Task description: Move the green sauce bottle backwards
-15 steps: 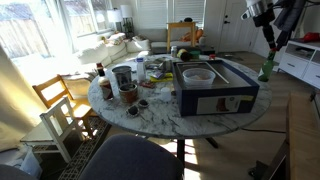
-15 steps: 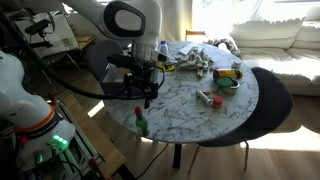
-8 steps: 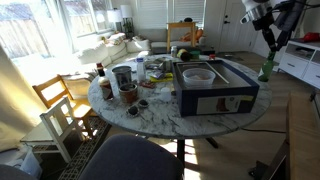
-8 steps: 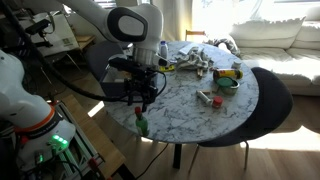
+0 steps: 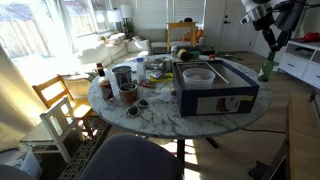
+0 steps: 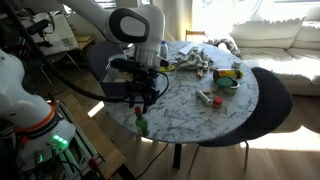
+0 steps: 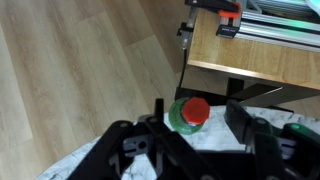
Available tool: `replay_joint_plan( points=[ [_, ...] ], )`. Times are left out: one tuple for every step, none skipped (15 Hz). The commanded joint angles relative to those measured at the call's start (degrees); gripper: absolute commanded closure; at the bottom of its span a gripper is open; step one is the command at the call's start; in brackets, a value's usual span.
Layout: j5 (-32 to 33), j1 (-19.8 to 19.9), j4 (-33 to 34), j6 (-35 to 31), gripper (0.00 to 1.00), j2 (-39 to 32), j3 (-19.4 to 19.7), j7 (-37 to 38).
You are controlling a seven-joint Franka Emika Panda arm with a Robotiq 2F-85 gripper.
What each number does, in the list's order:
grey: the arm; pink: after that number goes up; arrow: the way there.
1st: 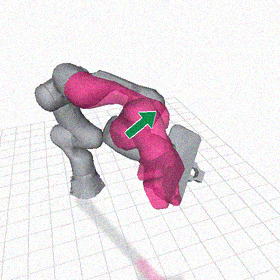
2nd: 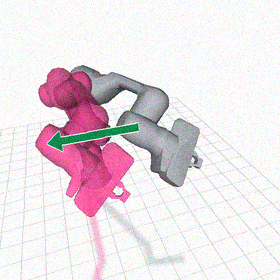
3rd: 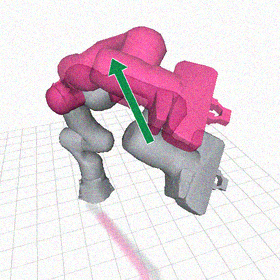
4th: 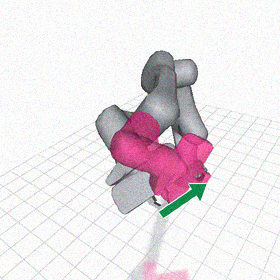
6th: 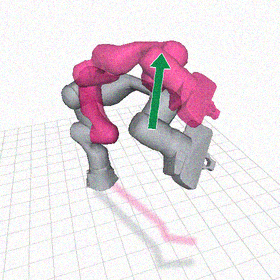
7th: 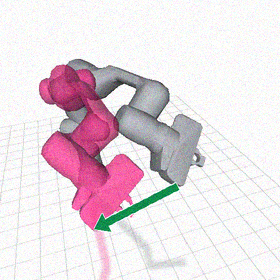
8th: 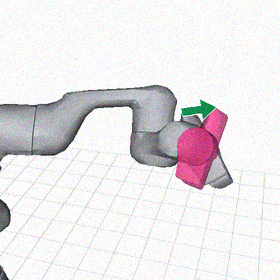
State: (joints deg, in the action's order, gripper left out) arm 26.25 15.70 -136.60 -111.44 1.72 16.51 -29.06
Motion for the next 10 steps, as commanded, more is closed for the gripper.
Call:
replay_joint_plan(
  points=[
    [1.19, 0.59, 0.59, -1.11, 0.42, -1.06, 0.44, -2.16],
    [1.27, 0.6, 0.51, -1.09, 0.41, -0.99, 0.4, -2.52],
    [1.17, 0.57, 0.49, -0.96, 0.45, -1.02, 0.34, -3.02],
    [1.09, 0.54, 0.5, -0.94, 0.43, -1.05, 0.31, -3.39],
    [1.01, 0.48, 0.42, -0.94, 0.47, -1.02, 0.26, -3.9],
    [0.95, 0.46, 0.36, -0.99, 0.47, -0.98, 0.23, -4.38],
    [0.91, 0.45, 0.34, -1.01, 0.51, -0.94, 0.22, -4.77],
    [0.81, 0.44, 0.35, -1.03, 0.54, -0.91, 0.21, -5.11],
    [0.67, 0.44, 0.38, -0.84, 0.61, -0.82, 0.21, -5.72],
    [0.65, 0.44, 0.37, -0.87, 0.64, -0.78, 0.21, -6.07]
  ],
)
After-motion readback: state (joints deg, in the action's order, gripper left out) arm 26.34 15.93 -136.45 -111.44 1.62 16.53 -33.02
